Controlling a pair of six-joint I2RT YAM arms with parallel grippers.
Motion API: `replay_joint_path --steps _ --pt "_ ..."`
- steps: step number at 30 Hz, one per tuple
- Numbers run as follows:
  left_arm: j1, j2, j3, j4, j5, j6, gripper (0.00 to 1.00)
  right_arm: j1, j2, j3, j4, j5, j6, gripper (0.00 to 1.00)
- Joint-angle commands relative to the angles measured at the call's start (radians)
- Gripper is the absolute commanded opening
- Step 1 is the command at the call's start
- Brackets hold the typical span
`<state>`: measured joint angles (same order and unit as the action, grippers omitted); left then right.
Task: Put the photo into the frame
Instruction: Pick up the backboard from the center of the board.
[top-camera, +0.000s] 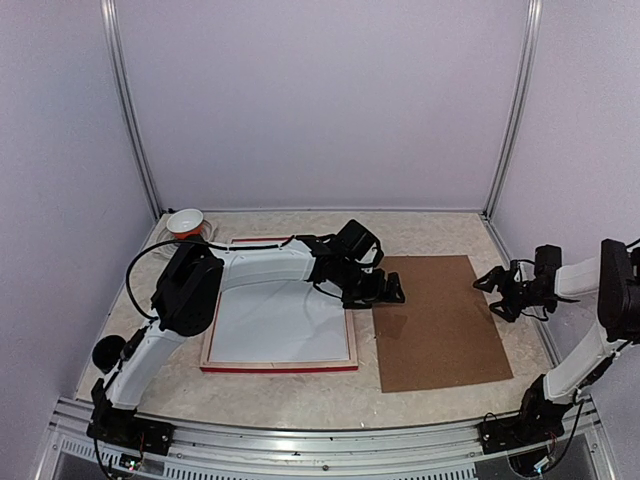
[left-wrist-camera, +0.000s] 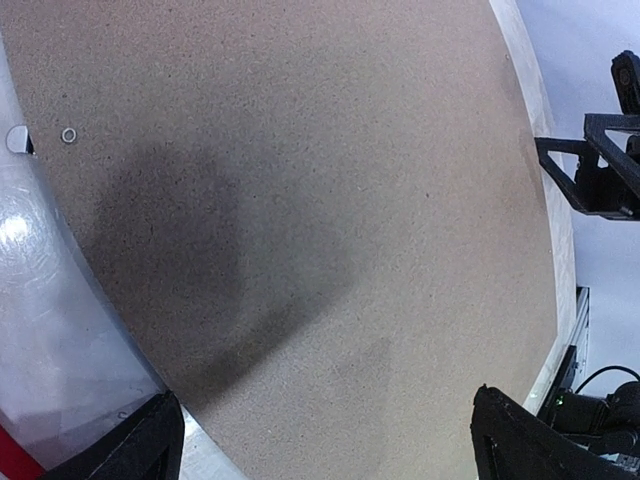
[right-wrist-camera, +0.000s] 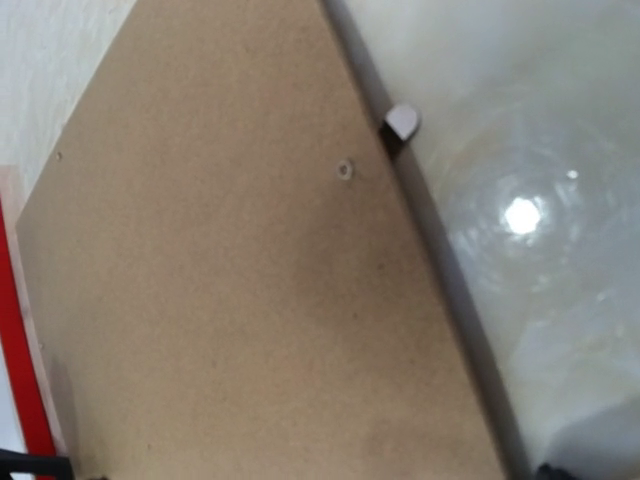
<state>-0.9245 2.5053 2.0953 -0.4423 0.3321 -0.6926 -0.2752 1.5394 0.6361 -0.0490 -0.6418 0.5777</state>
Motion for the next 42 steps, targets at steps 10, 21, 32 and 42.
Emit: replay_joint_path --steps 10,21,32,42 --pt "0.005 0.009 -0.033 0.019 0.028 -0.022 0.99 0.045 -0.083 0.008 0.005 -0.159 0.051 0.91" --pt "0.014 0.006 -0.05 0.032 0.027 -0.025 0.99 0.059 -0.151 0.026 0.014 -0.204 0.085 0.91" --pt "0.028 0.0 -0.064 0.042 0.033 -0.028 0.99 0.061 -0.188 0.02 0.059 -0.27 0.146 0.91" --pt "0.036 -0.005 -0.079 0.055 0.037 -0.031 0.99 0.061 -0.274 0.048 0.076 -0.343 0.197 0.91"
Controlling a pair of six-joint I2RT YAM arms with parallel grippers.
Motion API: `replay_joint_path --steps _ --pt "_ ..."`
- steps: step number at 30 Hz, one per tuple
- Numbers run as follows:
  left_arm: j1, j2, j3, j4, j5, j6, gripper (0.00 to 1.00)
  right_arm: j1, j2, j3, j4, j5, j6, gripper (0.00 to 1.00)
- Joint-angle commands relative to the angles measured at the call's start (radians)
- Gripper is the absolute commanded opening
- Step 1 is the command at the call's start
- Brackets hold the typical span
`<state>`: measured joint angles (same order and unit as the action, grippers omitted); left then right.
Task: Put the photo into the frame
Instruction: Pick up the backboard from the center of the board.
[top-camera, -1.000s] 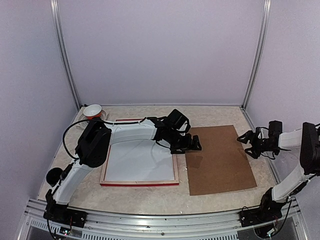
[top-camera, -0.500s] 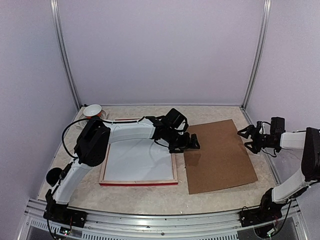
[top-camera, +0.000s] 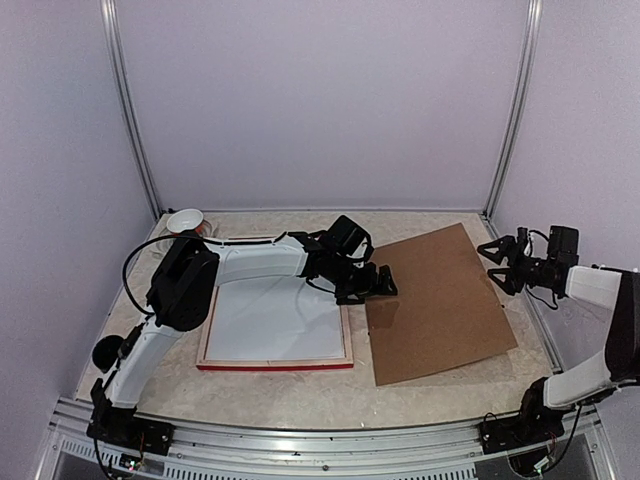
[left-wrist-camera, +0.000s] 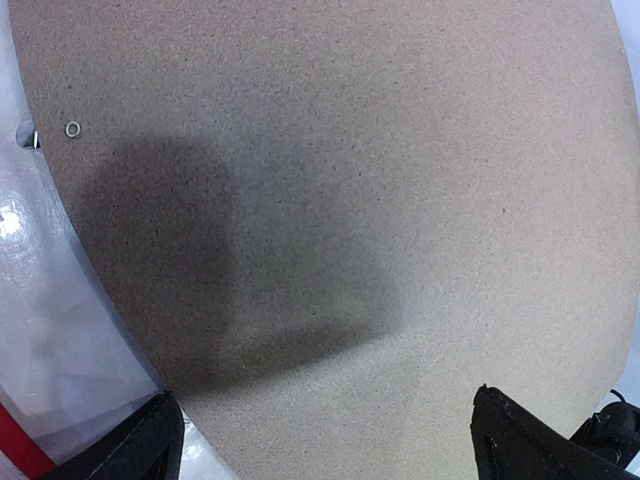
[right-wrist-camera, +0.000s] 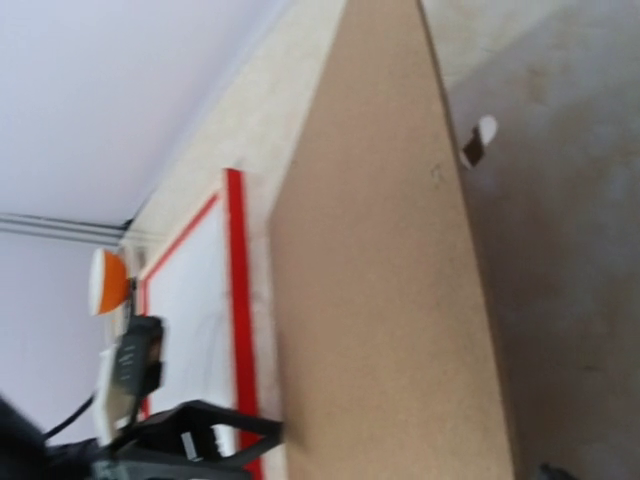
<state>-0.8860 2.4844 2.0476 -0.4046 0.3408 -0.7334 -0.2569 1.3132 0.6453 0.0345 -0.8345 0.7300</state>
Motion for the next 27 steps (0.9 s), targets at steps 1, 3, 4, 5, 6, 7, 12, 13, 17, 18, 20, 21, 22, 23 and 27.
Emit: replay_joint_path --steps 1,3,4,5,6,7,12,13,17,18,20,21,22,23,27 --pt "-0.002 0.015 -0.031 0.018 0.029 0.009 0.99 0.043 -0.057 0.045 -0.009 -0.155 0.045 0.91" --pt "-0.002 0.015 -0.032 0.02 0.029 0.008 0.99 0.043 -0.072 0.052 -0.009 -0.166 0.051 0.91" --pt "-0.002 0.012 -0.034 0.022 0.029 0.007 0.99 0.044 -0.078 0.053 -0.008 -0.174 0.057 0.91" --pt "-0.001 0.012 -0.036 0.023 0.028 0.008 0.99 0.046 -0.086 0.053 -0.002 -0.179 0.062 0.91" --pt "-0.002 0.01 -0.039 0.023 0.027 0.006 0.99 0.049 -0.09 0.053 0.001 -0.184 0.069 0.91" --pt "-0.002 0.009 -0.042 0.025 0.028 0.005 0.99 0.051 -0.093 0.051 0.004 -0.191 0.074 0.91" --pt "-0.001 -0.003 -0.06 0.033 0.023 0.002 0.99 0.068 -0.099 0.033 0.071 -0.245 0.13 0.91" --pt "0.0 -0.005 -0.063 0.034 0.023 0.002 0.99 0.072 -0.102 0.031 0.086 -0.255 0.142 0.91" --pt "-0.001 -0.018 -0.083 0.041 0.018 0.0 0.99 0.086 -0.113 0.035 0.13 -0.284 0.184 0.9" --pt "0.001 -0.023 -0.088 0.044 0.017 0.0 0.99 0.091 -0.115 0.037 0.144 -0.292 0.197 0.91" --pt "0.001 -0.031 -0.101 0.051 0.015 -0.004 0.99 0.101 -0.12 0.039 0.17 -0.301 0.222 0.91" --pt "0.002 -0.035 -0.107 0.055 0.014 -0.005 0.99 0.106 -0.123 0.04 0.183 -0.304 0.235 0.91" --pt "0.002 -0.04 -0.114 0.058 0.015 -0.006 0.99 0.112 -0.125 0.04 0.198 -0.309 0.246 0.91" --pt "0.004 -0.045 -0.119 0.061 0.013 -0.007 0.99 0.118 -0.127 0.041 0.214 -0.314 0.26 0.91" --pt "0.01 -0.067 -0.145 0.071 0.011 -0.01 0.99 0.144 -0.127 0.043 0.291 -0.329 0.325 0.91"
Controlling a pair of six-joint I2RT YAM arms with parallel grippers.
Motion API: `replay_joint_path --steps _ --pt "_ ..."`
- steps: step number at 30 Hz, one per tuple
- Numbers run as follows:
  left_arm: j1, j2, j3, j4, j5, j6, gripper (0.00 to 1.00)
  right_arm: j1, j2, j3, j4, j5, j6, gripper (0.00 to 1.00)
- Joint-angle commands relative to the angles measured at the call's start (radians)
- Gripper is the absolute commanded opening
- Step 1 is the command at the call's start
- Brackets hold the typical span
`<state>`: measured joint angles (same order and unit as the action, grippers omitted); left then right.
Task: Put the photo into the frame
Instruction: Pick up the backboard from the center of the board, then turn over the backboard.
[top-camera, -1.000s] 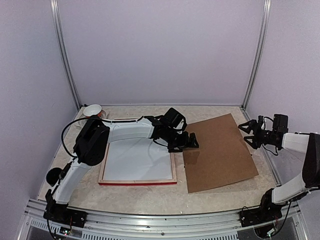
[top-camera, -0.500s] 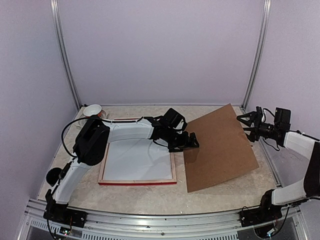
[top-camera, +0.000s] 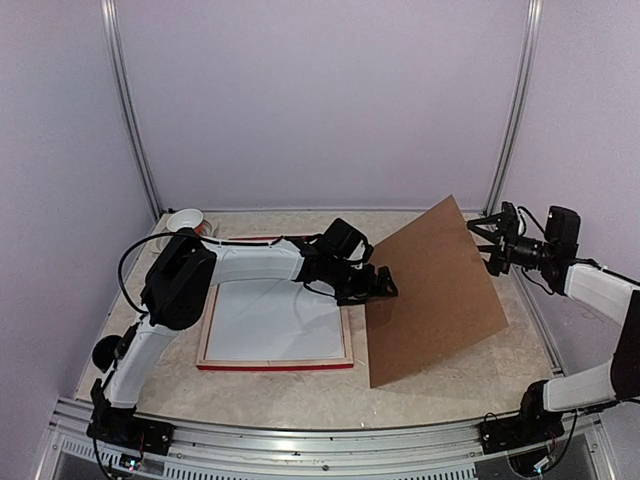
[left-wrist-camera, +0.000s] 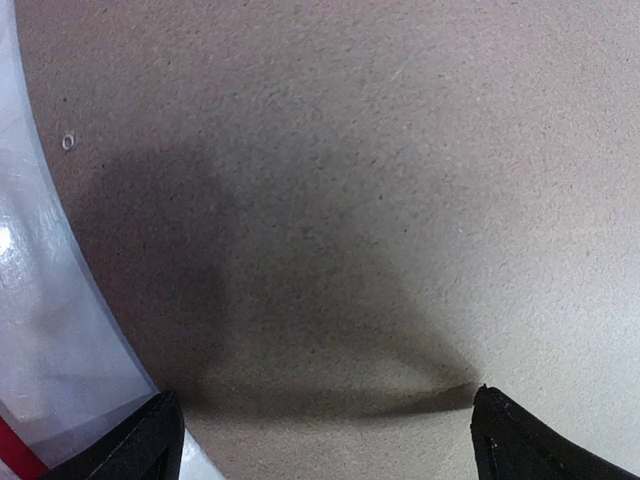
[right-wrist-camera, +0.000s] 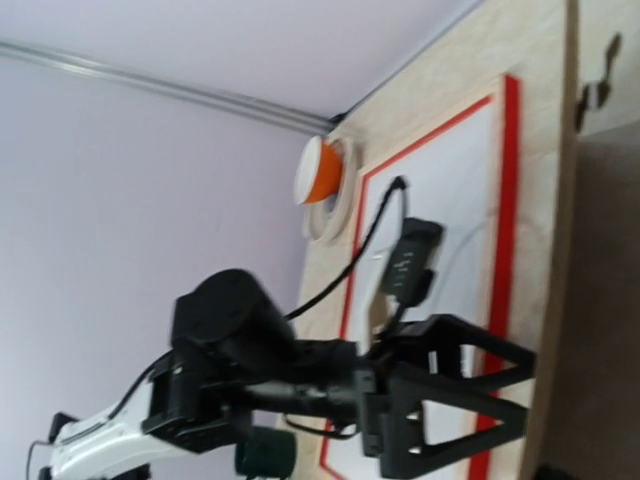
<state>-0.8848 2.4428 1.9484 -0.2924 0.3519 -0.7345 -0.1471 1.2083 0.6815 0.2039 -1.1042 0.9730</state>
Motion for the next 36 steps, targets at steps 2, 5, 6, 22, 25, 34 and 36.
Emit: replay_joint_path --steps 2,5,6,22,25,34,36 --pt "0.013 -0.038 -0.057 -0.036 0.0 -0.009 0.99 0.052 -0.023 0.011 0.148 -0.059 0.107 0.91" --pt "0.019 -0.059 -0.068 -0.031 -0.001 -0.012 0.99 0.085 -0.02 0.024 0.177 -0.053 0.132 0.91" --pt "0.022 -0.064 -0.069 -0.028 -0.001 -0.012 0.99 0.094 -0.018 0.027 0.192 -0.05 0.142 0.92" --pt "0.045 -0.151 -0.078 -0.014 0.002 -0.011 0.99 0.258 0.065 0.132 0.3 0.008 0.21 0.92" --pt "0.047 -0.166 -0.082 -0.013 0.004 -0.011 0.99 0.285 0.088 0.147 0.307 0.018 0.208 0.92" --pt "0.069 -0.236 -0.159 0.02 0.007 -0.021 0.99 0.363 0.149 0.179 0.344 0.043 0.222 0.92" --pt "0.078 -0.26 -0.202 0.052 0.012 -0.034 0.99 0.377 0.159 0.187 0.35 0.048 0.223 0.92"
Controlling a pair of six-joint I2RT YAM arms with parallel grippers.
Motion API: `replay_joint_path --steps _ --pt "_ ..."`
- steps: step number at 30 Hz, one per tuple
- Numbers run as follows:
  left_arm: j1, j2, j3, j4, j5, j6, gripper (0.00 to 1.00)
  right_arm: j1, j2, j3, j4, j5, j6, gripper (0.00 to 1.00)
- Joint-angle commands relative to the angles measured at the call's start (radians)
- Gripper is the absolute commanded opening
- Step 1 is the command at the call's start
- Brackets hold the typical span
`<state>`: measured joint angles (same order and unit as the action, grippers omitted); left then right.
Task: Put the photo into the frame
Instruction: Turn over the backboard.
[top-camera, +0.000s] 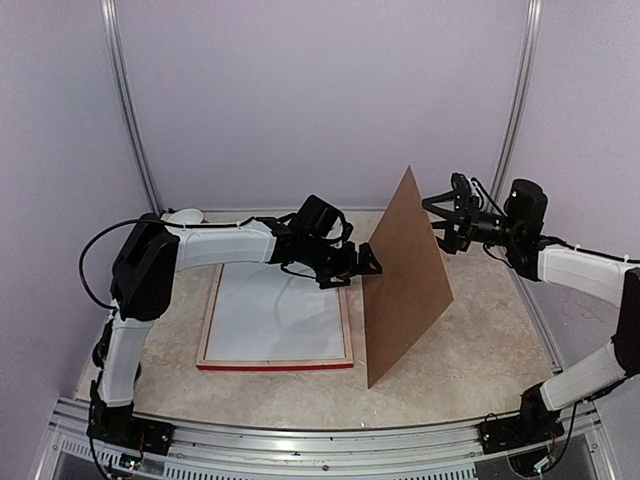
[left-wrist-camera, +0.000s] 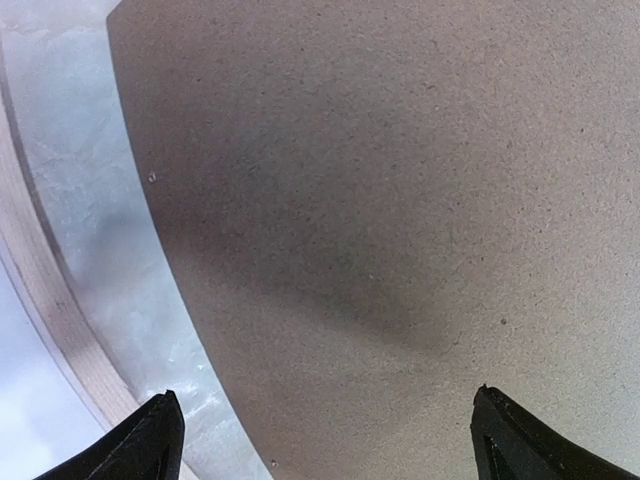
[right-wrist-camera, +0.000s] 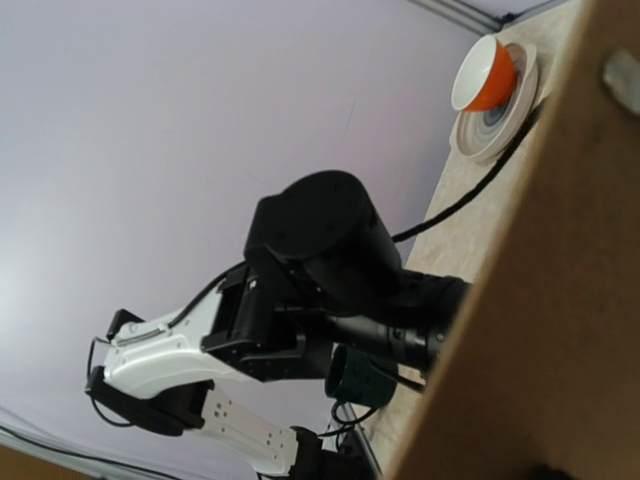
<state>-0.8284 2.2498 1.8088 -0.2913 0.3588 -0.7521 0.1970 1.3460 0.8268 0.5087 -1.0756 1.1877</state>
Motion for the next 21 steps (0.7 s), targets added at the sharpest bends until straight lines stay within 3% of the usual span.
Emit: replay_joint_path --steps 1,8,21 --pt "0.026 -0.089 -0.092 0.079 0.01 -0.028 0.99 0.038 0.025 0.046 0.045 0.019 0.009 0.92" --pt "0.064 -0.209 -0.285 0.314 0.066 -0.112 0.99 0.064 0.055 0.064 0.062 0.026 0.016 0.92" --pt "0.073 -0.227 -0.318 0.376 0.096 -0.141 0.99 0.116 0.101 0.113 0.095 0.031 0.037 0.92"
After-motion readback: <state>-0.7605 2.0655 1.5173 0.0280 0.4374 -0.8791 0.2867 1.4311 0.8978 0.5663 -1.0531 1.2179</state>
